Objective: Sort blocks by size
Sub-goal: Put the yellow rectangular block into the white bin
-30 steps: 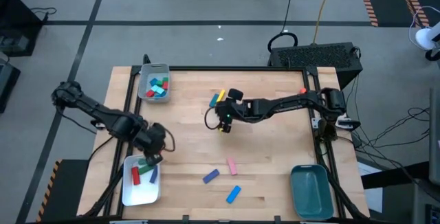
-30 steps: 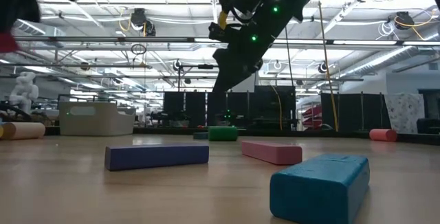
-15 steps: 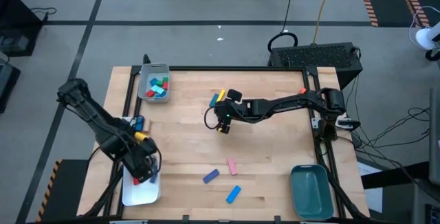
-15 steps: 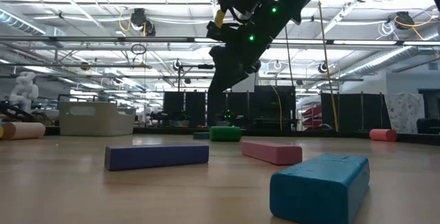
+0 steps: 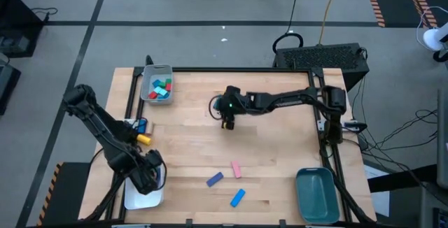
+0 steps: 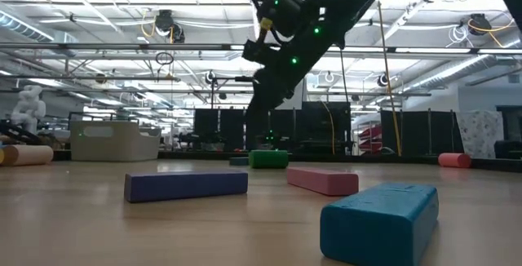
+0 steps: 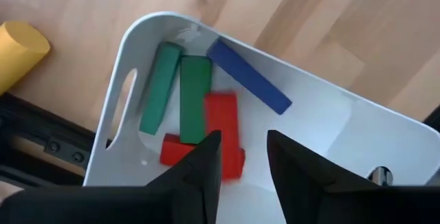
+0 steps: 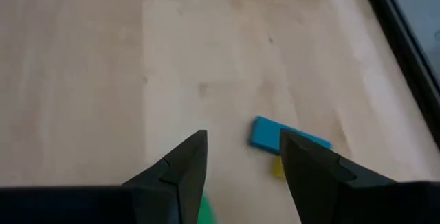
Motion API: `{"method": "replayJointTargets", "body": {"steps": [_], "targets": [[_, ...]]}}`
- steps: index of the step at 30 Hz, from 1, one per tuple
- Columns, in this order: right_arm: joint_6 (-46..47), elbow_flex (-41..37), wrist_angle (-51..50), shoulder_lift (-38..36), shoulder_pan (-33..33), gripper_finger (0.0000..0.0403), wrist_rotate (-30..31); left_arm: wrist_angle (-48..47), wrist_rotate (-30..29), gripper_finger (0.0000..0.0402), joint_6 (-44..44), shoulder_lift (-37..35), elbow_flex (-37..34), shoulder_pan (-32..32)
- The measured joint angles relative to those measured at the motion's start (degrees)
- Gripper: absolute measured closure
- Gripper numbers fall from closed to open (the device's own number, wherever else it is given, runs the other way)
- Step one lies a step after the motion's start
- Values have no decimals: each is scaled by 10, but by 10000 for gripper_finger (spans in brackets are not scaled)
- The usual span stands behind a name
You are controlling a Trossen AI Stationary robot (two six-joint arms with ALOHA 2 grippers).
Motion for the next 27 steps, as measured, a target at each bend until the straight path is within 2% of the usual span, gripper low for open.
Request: {"method": "replayJointTargets", "body": {"steps": [4, 12, 19, 25, 27], "targets": [[-49, 25, -40, 6, -41, 236, -24, -11, -1, 281, 2, 10, 0, 0], [-195, 71, -111, 29, -89, 236, -65, -133, -11, 280, -45, 5, 0, 13], [-332, 74, -118, 66, -96, 236, -64, -132, -23, 280, -24, 3, 0, 20], [-378, 74, -103, 99, -100, 236, -62, -129, -35, 279, -12, 3, 0, 30], [-392, 75, -99, 103, -101, 236, -36, -130, -37, 279, -8, 3, 0, 37]]}}
